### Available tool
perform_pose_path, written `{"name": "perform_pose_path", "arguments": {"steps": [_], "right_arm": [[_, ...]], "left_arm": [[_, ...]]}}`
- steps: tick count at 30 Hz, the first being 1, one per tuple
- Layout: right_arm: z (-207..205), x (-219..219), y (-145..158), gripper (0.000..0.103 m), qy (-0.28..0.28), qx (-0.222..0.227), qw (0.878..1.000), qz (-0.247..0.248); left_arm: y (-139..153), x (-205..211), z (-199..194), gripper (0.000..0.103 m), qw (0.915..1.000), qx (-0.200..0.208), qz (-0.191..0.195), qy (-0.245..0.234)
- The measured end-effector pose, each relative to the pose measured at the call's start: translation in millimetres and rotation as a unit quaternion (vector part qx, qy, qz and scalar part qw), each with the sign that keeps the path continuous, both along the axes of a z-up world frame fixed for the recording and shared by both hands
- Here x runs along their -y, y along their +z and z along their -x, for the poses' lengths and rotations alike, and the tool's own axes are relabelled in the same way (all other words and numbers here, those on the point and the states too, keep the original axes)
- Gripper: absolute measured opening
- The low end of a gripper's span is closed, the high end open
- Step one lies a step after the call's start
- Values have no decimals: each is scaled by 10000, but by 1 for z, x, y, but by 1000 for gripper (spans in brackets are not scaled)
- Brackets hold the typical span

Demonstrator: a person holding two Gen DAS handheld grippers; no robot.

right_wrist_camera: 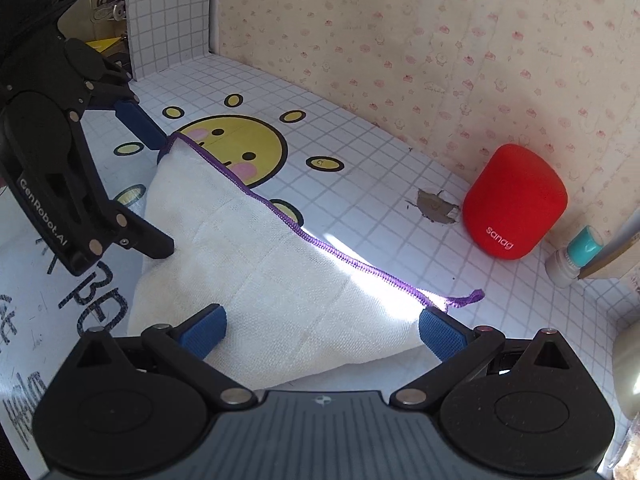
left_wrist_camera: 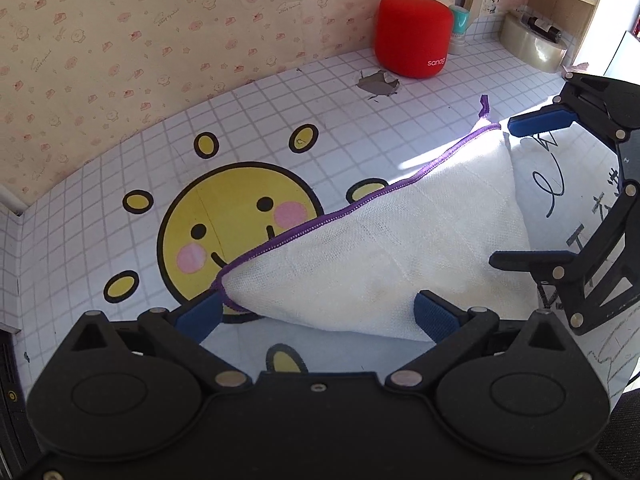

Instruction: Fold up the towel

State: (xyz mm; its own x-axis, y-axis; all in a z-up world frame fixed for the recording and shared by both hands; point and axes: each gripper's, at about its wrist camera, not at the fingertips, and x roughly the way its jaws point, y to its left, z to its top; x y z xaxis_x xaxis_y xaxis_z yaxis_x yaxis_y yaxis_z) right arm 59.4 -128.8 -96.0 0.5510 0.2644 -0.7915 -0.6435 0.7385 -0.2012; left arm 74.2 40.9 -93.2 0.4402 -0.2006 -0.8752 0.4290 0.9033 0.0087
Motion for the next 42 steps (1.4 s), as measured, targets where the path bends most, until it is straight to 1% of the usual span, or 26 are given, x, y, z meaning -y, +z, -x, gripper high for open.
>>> {"name": "perform_pose_path", "arguments": {"steps": [2,6,11,14,16,20,23,26,28,29,31,36,37,38,39,41,42], "right_arm": [[6,6,5,103,-22,39,10000,13],[14,11,4,103,10,8,9999,112],[27,5,-1,103,254,9,9992,299],[33,-2,-5,103,394,-7,9984,403],[39,-7,-12,103,465,84,9975,520],[41,-17,-13,103,421,170,9975,533],[38,-22,-13,103,336,124,9979,534],[38,-24,-10,103,246,133,9979,580],[44,-21,0,103,142,320,9979,539],[45,-20,2,103,105,325,9981,512],[42,-21,7,103,6,237,9989,399],[40,-36,4,103,145,287,9988,382],[39,-39,0,103,169,222,9985,466],[39,-43,-3,103,193,151,9981,558],[41,-44,-10,103,269,39,9972,701],[46,-42,-13,103,247,114,9971,711],[46,-42,-11,103,202,65,9971,727]], "left_arm": [[7,1,6,102,9999,41,77,-55],[11,17,18,102,9993,117,80,-342],[4,41,29,102,9973,157,-76,-707],[-6,45,29,102,9966,17,-170,-805],[-11,44,28,102,9968,-29,-251,-763],[-14,31,23,102,9985,-105,-166,-503],[-13,22,22,102,9991,-141,-116,-387],[-6,16,25,102,9994,-52,-10,-356],[1,12,31,102,9993,43,66,-361],[5,11,35,102,9992,104,84,-366],[9,10,42,102,9991,190,58,-386],[16,9,57,102,9991,225,-72,-360],[17,7,59,102,9992,224,-83,-315],[19,5,61,102,9993,229,-30,-286],[22,2,64,102,9994,226,104,-244],[26,-5,68,102,9994,184,281,-125],[27,-8,70,102,9994,148,321,-18]]}}
